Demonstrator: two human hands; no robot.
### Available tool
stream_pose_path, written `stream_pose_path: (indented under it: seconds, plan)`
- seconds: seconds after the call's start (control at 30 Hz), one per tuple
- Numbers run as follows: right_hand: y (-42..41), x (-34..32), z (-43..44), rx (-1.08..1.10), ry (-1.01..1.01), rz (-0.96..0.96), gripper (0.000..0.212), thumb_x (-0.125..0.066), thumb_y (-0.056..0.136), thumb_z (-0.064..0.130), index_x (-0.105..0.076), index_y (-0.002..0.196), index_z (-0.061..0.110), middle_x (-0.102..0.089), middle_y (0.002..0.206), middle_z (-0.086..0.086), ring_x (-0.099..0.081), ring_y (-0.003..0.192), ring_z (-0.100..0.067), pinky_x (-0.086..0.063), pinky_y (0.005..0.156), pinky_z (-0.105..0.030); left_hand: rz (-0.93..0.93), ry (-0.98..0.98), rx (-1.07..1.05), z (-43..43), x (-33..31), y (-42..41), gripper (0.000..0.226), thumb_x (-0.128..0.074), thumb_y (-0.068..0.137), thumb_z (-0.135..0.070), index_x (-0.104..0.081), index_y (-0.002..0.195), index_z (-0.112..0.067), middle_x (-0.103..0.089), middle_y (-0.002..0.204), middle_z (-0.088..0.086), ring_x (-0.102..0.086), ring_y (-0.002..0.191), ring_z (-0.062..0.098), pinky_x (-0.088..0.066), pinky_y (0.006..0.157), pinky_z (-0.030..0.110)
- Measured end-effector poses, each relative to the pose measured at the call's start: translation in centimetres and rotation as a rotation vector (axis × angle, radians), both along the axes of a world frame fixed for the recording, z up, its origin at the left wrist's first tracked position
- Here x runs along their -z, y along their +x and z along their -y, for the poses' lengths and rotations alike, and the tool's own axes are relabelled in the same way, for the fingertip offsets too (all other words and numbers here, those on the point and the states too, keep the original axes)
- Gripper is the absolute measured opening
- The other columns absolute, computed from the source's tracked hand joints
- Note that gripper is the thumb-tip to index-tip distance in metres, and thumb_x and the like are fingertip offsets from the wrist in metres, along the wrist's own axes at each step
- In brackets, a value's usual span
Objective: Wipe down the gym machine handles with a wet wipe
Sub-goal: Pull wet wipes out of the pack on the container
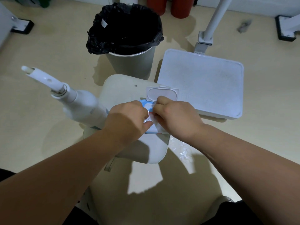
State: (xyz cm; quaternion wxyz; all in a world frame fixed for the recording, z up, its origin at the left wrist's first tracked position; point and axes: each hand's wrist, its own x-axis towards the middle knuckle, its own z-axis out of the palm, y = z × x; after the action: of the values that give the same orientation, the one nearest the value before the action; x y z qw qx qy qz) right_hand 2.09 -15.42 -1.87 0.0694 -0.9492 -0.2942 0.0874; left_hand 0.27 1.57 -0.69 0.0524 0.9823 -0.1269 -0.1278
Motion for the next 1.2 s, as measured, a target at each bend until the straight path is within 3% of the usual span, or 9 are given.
stream_pose_path:
  seconds: [0.1,0.23,0.43,0.5,0.63,0.77,0.87,1.03,1.2]
  plan:
    - [0.0,-0.3,0.4,0.030,0.027,-0.015,0.009,-0.053,0.095,0.024,-0.056,0.100,0.017,-0.050,0.103,-0.002,-0.048,0.060,-0.030,-0.022,0.045,-0.030,-0.028,0.016,0.009,0.0,-0.2,0.1,0.040,-0.046,0.096,-0.052,-0.070,0.117,-0.028,-0.063,0.113,0.000,-0.060,0.105,0.019,-0.047,0.084,0.031]
    - [0.0,-0.7,2.2,0.085,0.260,-0.082,0.007,-0.049,0.097,0.022,-0.053,0.093,0.018,-0.049,0.101,0.000,-0.055,0.073,-0.030,-0.046,0.060,-0.040,-0.052,0.051,0.041,0.1,-0.4,0.4,0.043,-0.043,0.098,-0.054,-0.067,0.122,-0.027,-0.062,0.119,-0.002,-0.057,0.109,0.017,-0.047,0.087,0.030]
    - [0.5,-0.3,4.7,0.136,0.501,-0.223,0.011,-0.057,0.093,0.016,-0.054,0.087,0.025,-0.049,0.088,0.011,-0.049,0.078,-0.004,-0.038,0.068,-0.020,-0.083,0.056,0.027,0.2,-0.4,0.6,0.041,-0.043,0.098,-0.053,-0.069,0.118,-0.028,-0.061,0.118,-0.003,-0.057,0.107,0.017,-0.044,0.083,0.028]
    - [0.4,-0.6,4.2,0.153,0.488,-0.182,0.004,-0.057,0.090,0.027,-0.059,0.093,0.025,-0.053,0.091,0.008,-0.051,0.077,-0.011,-0.042,0.067,-0.028,-0.079,0.051,0.020,0.3,-0.5,0.5,0.040,-0.044,0.097,-0.053,-0.069,0.117,-0.028,-0.061,0.117,-0.002,-0.057,0.107,0.016,-0.044,0.083,0.027]
    - [-0.2,-1.3,2.4,0.001,0.305,-0.010,0.033,-0.056,0.087,0.040,-0.066,0.117,0.032,-0.059,0.104,0.001,-0.062,0.071,-0.023,-0.048,0.055,-0.031,-0.055,0.051,0.014,0.3,-0.6,0.3,0.038,-0.046,0.096,-0.052,-0.071,0.109,-0.026,-0.062,0.109,0.000,-0.059,0.101,0.019,-0.043,0.079,0.028]
    - [-0.4,-0.5,1.6,-0.084,0.165,0.115,0.010,-0.065,0.085,0.026,-0.074,0.084,0.024,-0.060,0.090,-0.002,-0.059,0.059,-0.029,-0.031,0.047,-0.025,-0.064,0.071,0.013,0.4,-0.6,0.3,0.040,-0.044,0.097,-0.053,-0.070,0.114,-0.028,-0.062,0.113,0.000,-0.059,0.104,0.019,-0.046,0.082,0.030]
    - [-0.3,-0.5,1.7,-0.040,0.198,0.090,0.012,-0.058,0.087,0.023,-0.067,0.083,0.017,-0.060,0.089,-0.003,-0.059,0.062,-0.031,-0.035,0.045,-0.028,-0.052,0.073,0.028,0.4,-0.6,0.3,0.041,-0.044,0.097,-0.053,-0.068,0.119,-0.027,-0.063,0.116,-0.001,-0.058,0.105,0.018,-0.047,0.084,0.030]
    - [-0.1,-1.1,3.4,0.070,0.500,-0.097,0.008,-0.054,0.093,0.017,-0.059,0.088,0.018,-0.055,0.097,0.003,-0.054,0.076,-0.015,-0.050,0.066,-0.039,-0.074,0.098,0.041,0.6,-0.7,0.7,0.038,-0.045,0.097,-0.053,-0.070,0.107,-0.026,-0.062,0.111,-0.002,-0.058,0.100,0.018,-0.041,0.073,0.027]
    - [0.2,-2.0,4.2,0.164,0.661,-0.233,0.023,-0.056,0.095,0.005,-0.054,0.085,0.026,-0.052,0.095,0.003,-0.052,0.085,-0.007,-0.045,0.078,-0.022,-0.081,0.083,0.012,0.7,-0.6,0.7,0.038,-0.046,0.097,-0.053,-0.071,0.106,-0.027,-0.064,0.109,-0.002,-0.059,0.098,0.017,-0.045,0.076,0.028]
